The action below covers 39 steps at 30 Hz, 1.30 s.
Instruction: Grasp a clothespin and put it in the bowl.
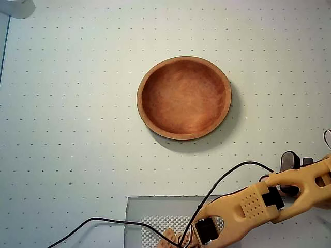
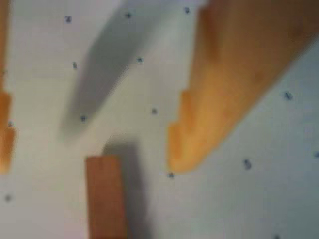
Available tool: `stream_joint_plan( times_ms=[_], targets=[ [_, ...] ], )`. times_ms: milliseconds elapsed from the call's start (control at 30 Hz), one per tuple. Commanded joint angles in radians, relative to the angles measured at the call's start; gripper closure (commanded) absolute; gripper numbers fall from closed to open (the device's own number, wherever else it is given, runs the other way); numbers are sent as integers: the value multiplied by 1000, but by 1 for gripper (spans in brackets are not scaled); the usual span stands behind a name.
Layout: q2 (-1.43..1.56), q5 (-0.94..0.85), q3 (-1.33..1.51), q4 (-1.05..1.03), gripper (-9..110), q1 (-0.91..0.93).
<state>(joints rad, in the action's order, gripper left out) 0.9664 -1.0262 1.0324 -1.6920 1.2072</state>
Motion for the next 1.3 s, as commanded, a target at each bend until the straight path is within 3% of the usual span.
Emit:
stream_joint_plan(
  times_ms=[0,1100,1267],
  targets=[
    [31,-43,-48,-60,81,-5],
    [-52,-57,169,-71,82,-94],
    [-52,-57,172,-71,91,-107]
  ],
)
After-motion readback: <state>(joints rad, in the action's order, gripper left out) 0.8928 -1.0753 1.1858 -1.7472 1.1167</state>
